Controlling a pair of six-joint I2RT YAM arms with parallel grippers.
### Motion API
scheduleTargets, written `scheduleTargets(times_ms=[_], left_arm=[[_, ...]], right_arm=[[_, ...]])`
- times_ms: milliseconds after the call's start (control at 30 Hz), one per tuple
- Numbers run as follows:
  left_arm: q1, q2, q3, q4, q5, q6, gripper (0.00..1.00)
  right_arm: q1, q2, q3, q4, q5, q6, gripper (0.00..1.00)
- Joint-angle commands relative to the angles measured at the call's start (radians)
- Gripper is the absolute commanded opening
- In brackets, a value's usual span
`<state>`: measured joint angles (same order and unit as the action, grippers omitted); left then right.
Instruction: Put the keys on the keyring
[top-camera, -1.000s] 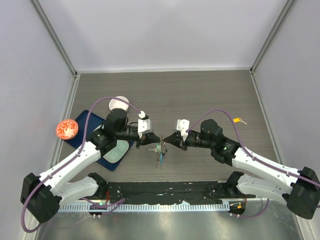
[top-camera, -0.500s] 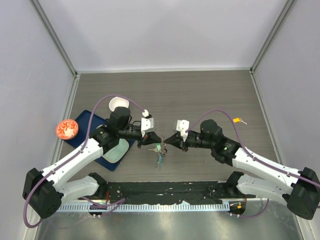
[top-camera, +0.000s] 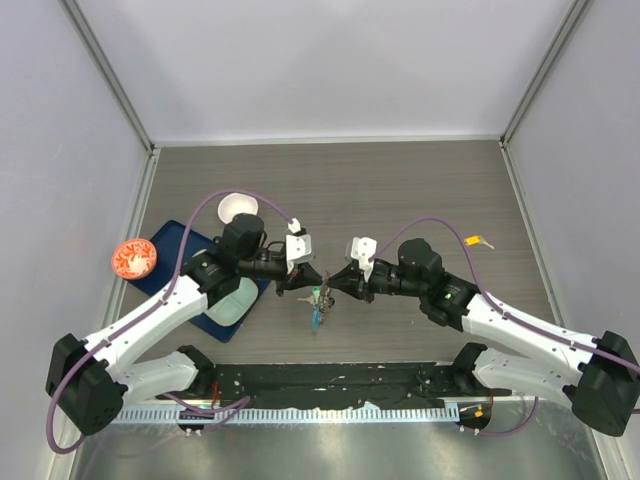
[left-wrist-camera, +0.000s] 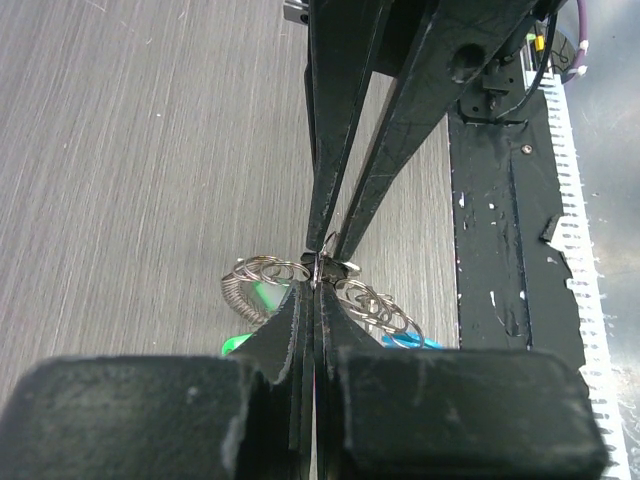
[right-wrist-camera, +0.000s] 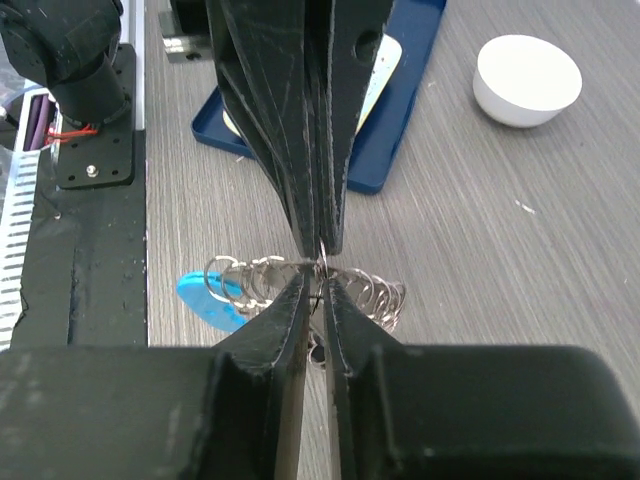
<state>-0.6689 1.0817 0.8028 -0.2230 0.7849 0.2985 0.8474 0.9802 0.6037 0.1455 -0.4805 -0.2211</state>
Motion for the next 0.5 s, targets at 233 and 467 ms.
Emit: scheduleTargets(times_ms=[233,467], left_arm=[[-0.009,-0.065,-0.083,0.284,-0.056,-0.14,0.0],[-0.009,-0.077,-0.103,0.333,-0.069,-0.167,0.0]], right_arm=[[0.007,-0.077,0.027,0.092,0.057,0.061,0.39],[0.007,-0.143,-0.068,0.104,0.154,0.088,0.42]])
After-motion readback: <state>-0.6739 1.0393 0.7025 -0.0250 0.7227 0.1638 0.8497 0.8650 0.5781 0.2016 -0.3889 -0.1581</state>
